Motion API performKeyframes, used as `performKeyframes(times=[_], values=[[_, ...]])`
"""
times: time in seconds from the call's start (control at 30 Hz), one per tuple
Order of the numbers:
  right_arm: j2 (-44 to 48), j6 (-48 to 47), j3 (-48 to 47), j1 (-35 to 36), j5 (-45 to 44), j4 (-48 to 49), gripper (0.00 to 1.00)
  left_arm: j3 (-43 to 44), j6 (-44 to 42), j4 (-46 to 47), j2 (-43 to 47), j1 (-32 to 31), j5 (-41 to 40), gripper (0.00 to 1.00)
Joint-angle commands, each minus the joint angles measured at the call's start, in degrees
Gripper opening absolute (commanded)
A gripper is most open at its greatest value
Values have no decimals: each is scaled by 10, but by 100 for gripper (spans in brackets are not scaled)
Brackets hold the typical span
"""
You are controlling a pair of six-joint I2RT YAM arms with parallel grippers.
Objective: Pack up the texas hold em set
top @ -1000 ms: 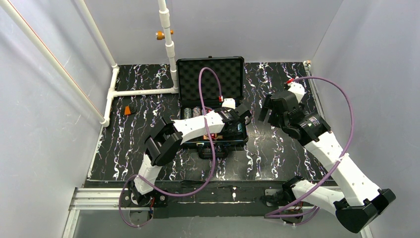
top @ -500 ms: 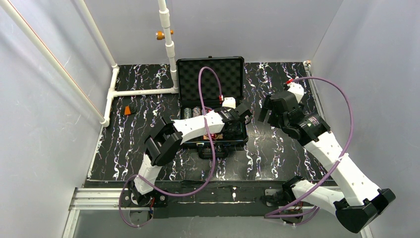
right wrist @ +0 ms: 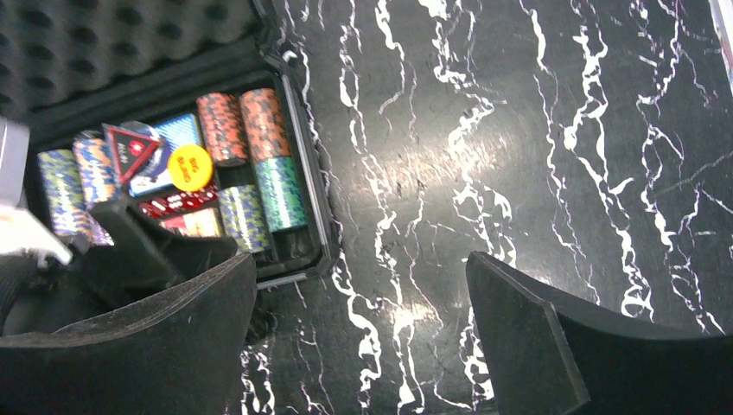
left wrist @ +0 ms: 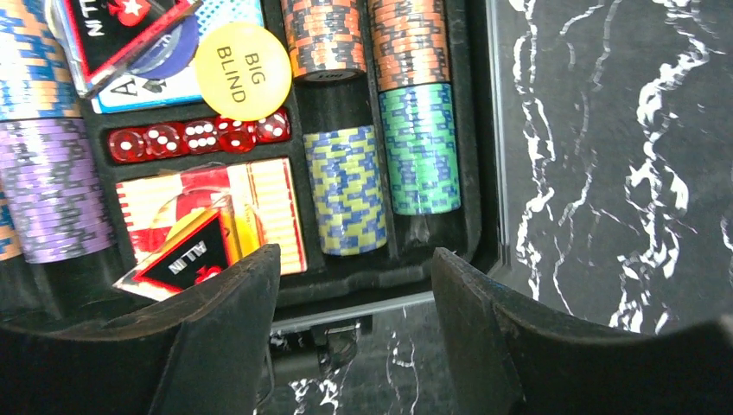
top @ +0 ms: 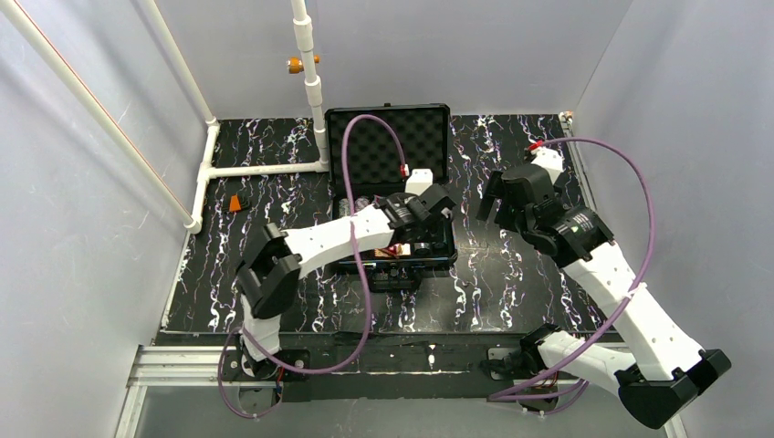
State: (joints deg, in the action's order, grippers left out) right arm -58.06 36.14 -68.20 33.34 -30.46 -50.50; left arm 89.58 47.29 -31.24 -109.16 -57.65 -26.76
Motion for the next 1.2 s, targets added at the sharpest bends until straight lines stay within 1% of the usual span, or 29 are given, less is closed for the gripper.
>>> performKeyframes(times=[0.0, 0.2, 0.3, 0.4, 0.53, 0.63, 0.7, 0.77, 0.97, 1.1, 1.17], values=[[14, -15, -56, -3, -5, 24, 98, -63, -55, 34, 104, -5, -10, 64], [16, -27, -76, -3, 9, 35, 98, -167, -121, 42, 225, -4, -53, 64], [8, -29, -91, -3, 30, 39, 99, -207, -165, 34, 284, -4, -70, 69], [-3, -34, -101, -3, 61, 54, 98, -242, -179, 3, 337, 1, -106, 77], [-29, -41, -120, -3, 96, 64, 98, -289, -195, -15, 404, 35, -107, 84], [-53, -48, -131, -3, 118, 75, 98, -322, -213, -15, 457, 73, -73, 86], [-74, -55, -139, -3, 135, 87, 98, -341, -225, -14, 488, 103, -27, 87], [-107, -65, -166, -3, 154, 90, 98, -353, -239, -21, 516, 127, 6, 87], [-218, -81, -270, -3, 193, 87, 98, -353, -273, -78, 570, 155, 56, 89], [-278, -87, -314, -10, 214, 107, 98, -372, -285, -95, 608, 181, 124, 92], [-318, -92, -345, -20, 230, 105, 98, -384, -279, -103, 622, 190, 141, 92]])
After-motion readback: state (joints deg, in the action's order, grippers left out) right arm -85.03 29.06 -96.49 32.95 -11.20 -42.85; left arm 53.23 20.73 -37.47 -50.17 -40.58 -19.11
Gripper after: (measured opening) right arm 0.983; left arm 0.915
